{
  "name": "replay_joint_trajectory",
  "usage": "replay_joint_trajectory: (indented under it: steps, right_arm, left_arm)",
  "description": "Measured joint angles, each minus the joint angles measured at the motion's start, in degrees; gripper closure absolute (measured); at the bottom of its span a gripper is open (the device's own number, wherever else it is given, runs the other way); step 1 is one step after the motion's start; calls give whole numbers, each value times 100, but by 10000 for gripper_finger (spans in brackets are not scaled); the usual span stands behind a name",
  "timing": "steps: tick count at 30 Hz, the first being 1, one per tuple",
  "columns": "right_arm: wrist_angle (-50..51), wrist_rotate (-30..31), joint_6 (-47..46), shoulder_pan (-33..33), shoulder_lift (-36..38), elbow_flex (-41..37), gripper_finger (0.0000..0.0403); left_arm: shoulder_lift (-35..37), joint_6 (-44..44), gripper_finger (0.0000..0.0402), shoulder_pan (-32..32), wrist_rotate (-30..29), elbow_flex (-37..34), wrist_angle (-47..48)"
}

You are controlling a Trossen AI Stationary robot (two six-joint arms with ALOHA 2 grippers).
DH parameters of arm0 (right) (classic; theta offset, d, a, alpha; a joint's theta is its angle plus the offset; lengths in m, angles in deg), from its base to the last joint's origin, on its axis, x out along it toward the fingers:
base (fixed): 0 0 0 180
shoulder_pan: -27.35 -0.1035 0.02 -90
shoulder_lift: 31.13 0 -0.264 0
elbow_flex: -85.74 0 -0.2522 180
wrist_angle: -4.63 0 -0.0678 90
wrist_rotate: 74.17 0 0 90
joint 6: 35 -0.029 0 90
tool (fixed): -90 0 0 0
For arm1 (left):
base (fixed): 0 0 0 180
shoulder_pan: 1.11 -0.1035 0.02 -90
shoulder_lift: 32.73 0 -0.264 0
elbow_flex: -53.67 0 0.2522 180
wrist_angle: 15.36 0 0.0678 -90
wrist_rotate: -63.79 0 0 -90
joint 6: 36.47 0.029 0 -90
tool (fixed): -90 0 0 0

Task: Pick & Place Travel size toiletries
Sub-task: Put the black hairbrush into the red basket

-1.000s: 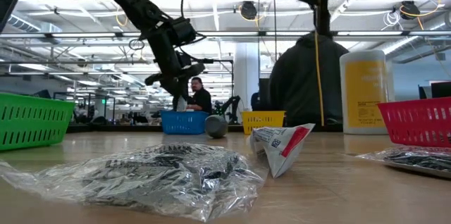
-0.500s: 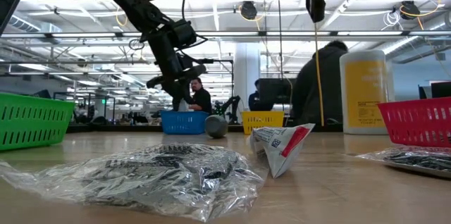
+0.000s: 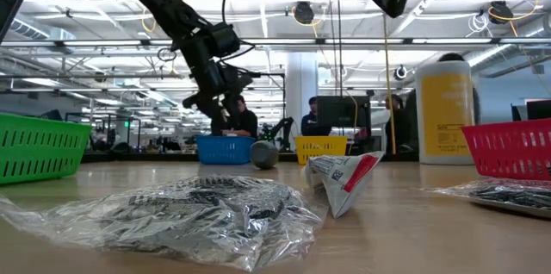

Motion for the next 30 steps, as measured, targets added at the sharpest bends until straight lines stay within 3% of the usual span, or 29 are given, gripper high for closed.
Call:
replay_joint_trajectory:
  steps: [7,14,23,30]
  right_arm:
    - [386,-653,161,-178,-2,0,403]
    - [438,-1476,687,-486,-4,-2,403]
    - [632,-1627,1204,-931,-4,-332,403]
    - [640,-1630,1202,-1179,-4,-696,377]
  left_arm:
    - [518,2,174,93,183,0,170]
    - [1499,-426,174,694,377,4,447]
    - [2470,-1340,174,1969,759,4,1193]
    - [2621,-2281,174,3311,739,4,1599]
